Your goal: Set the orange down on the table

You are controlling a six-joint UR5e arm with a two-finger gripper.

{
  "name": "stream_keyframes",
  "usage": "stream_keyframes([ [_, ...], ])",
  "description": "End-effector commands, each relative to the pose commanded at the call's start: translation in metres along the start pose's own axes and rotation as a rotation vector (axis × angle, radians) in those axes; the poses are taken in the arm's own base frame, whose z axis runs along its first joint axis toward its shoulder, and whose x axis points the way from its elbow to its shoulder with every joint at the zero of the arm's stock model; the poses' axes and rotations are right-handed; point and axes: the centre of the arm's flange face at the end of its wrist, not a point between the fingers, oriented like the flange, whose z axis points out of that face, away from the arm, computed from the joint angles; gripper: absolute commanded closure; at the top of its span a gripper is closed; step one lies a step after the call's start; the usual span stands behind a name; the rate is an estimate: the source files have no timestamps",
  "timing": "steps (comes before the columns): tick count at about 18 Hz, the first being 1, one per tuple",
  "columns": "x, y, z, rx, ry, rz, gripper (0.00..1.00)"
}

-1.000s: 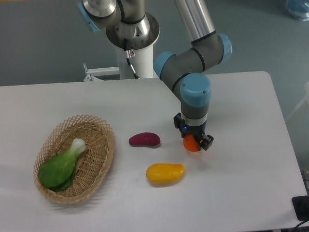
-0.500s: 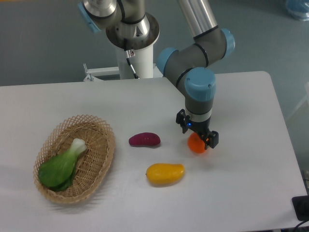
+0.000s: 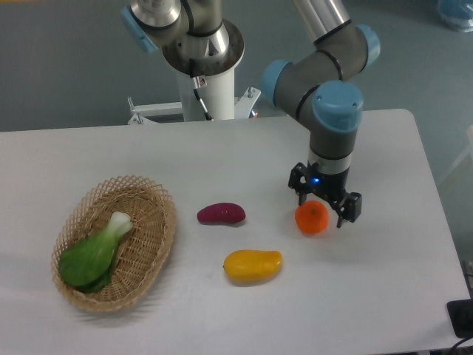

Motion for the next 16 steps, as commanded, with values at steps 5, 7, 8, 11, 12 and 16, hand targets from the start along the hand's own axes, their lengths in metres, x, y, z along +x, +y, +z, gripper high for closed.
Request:
stream_keyframes([
  [5,-0.036,0.034,-0.006,0.002,0.015,0.046,0.00],
  [7,-0.055,0.034,-0.015,-0.008,0.058,0.062,0.00],
  [8,-0.062,0.032,-0.021,-0.015,0.094,0.089,0.00],
  [11,-0.069,0.034,-0.022,-0.069,0.119,0.139,0.00],
  [12,-0.069,0.034,-0.022,-0.072,0.114,0.142,0.00],
  [16,-0.064,0.031,-0.016,-0.077,0.118,0.151,0.00],
])
